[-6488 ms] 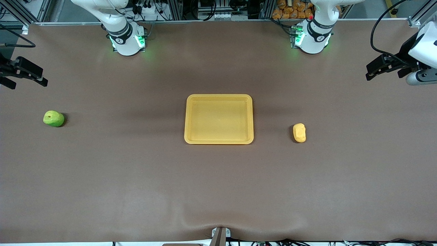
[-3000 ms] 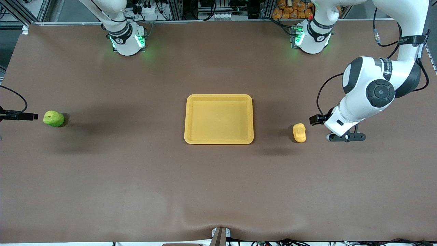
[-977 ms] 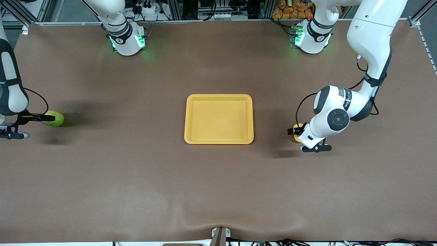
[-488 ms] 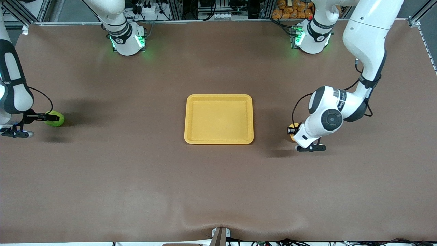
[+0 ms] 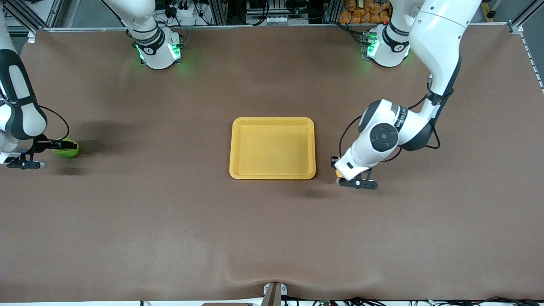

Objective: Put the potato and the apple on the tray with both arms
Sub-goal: 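Carry the potato with the left gripper over the tray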

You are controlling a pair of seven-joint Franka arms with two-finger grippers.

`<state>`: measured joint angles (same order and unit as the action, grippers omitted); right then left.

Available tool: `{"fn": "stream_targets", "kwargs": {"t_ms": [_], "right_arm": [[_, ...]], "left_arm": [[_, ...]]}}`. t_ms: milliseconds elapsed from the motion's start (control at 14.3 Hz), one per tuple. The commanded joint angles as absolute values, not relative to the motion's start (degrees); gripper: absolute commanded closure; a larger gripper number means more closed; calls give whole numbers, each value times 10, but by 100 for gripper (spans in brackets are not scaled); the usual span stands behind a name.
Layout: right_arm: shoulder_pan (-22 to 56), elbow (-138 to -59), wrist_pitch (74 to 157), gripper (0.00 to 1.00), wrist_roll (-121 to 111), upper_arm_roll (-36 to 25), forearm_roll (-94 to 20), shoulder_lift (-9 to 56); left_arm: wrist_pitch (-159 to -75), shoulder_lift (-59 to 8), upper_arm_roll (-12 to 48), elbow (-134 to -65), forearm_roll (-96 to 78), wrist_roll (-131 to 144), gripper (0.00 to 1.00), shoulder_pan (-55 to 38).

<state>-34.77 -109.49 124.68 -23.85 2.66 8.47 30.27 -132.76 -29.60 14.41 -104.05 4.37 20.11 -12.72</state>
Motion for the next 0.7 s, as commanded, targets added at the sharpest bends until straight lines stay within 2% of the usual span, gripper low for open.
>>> {"fn": "stream_targets", "kwargs": {"t_ms": [0, 279, 628], "right_arm": [[-360, -1100, 1243, 100, -256, 40, 76, 296], [-347, -1060, 1161, 100, -274, 43, 76, 285], [-307, -1042, 1099, 100, -279, 43, 76, 237]], "left_arm": [[-1324, -328, 153, -987, 52, 206, 100, -158], [-1324, -375, 150, -926, 54, 220, 100, -211], [-1317, -389, 143, -925, 55, 264, 100, -253]]}}
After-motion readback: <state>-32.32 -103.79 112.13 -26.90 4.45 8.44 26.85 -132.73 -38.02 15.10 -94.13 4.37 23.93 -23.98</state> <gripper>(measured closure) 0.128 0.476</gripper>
